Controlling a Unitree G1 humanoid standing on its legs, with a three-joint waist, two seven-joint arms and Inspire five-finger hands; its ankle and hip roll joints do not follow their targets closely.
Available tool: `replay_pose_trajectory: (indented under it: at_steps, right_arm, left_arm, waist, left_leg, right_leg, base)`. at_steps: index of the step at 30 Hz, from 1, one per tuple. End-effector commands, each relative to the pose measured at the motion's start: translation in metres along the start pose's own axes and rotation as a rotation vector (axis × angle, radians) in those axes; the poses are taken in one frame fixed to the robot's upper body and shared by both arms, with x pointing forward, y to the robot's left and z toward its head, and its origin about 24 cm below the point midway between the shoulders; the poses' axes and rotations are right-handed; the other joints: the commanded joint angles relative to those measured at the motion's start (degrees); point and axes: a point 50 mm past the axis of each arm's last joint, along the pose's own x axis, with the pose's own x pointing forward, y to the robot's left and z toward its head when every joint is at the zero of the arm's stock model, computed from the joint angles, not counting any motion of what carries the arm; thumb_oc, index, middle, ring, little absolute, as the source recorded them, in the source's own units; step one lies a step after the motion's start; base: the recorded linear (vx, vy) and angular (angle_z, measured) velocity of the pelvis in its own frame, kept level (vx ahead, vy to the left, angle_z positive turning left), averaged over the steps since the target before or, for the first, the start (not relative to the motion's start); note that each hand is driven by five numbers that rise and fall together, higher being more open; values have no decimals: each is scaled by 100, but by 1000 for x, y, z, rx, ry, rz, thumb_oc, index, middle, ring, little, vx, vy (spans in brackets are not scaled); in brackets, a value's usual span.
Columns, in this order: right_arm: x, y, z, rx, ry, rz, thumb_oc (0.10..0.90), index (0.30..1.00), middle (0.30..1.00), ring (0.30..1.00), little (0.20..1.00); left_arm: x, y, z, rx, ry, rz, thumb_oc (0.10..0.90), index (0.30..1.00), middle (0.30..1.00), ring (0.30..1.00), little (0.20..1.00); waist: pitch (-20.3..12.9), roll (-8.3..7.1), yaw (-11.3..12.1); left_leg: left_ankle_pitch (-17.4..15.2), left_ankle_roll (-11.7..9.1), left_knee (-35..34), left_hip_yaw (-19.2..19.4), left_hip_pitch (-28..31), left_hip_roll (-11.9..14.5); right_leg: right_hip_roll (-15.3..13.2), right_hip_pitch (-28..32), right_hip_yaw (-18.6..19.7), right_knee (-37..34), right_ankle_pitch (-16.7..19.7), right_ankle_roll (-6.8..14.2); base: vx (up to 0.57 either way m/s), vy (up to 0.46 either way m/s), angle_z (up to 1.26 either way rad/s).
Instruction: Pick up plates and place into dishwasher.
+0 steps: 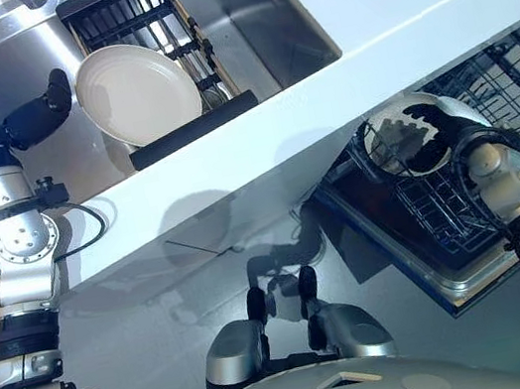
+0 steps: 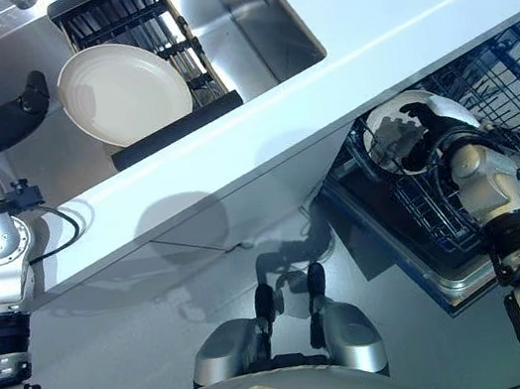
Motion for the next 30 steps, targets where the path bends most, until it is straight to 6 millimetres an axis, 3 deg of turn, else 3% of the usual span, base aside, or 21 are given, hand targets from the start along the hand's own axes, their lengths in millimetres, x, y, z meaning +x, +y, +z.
replay_pose_trajectory:
  at_steps: [1,8,12,16,21,25,30]
  right_arm:
    - [-8,-34,-1,101,-64,-220,800,900,900,900,900]
    - [-33,-43,-8,431,-184,-580,800,900,900,900,900]
    - [-49,-37,-10,551,-269,-701,800,900,900,900,900]
    - [-55,-26,-8,664,-350,-634,800,900,900,900,900]
    - [-51,4,-12,881,-341,-382,800,900,900,900,900]
    - [-51,11,-7,886,-378,-314,800,900,900,900,900]
    - [-52,8,-3,817,-405,-297,800,900,900,900,900]
  left_arm:
    - [-14,-4,6,-47,-84,4,800,900,900,900,900]
    - [-21,-1,3,0,-85,34,800,900,900,900,900]
    - [-25,4,-1,37,-63,49,800,900,900,900,900]
    - [-26,7,-6,89,-35,23,800,900,900,900,900]
    - [-20,11,-10,185,-6,-71,800,900,900,900,900]
    - [-6,23,-14,274,26,-105,800,900,900,900,900]
    - [16,55,-6,488,-26,-80,800,900,900,900,900]
  waist:
    - [-889,-71,-157]
    - [-1100,19,-337]
    - [-1248,111,-474]
    - [-1347,178,-560]
    - [-1414,240,-658]
    - [-1392,302,-694]
    - [-1404,389,-724]
  left_leg:
    - [-149,23,108,127,-352,-65]
    - [-191,34,73,220,-242,-51]
    - [-252,50,74,287,-147,-59]
    - [-293,57,63,328,-76,-71]
    - [-386,80,175,402,-53,-103]
    - [-474,125,354,431,-103,-151]
    - [-463,151,285,463,-103,-202]
  right_leg:
    - [221,-62,-24,1058,-1118,270]
    - [262,5,67,1013,-1129,303]
    - [266,64,119,1011,-1190,317]
    - [242,101,125,1000,-1225,335]
    - [184,112,121,973,-1233,335]
    - [122,69,142,1016,-1234,343]
    - [100,23,193,968,-1184,366]
  base:
    - [-44,-2,-12]
    - [-21,14,-11]
    - [18,54,-13]
    - [18,65,-7]
    - [22,75,-9]
    - [2,87,-8]
    - [-8,78,-2]
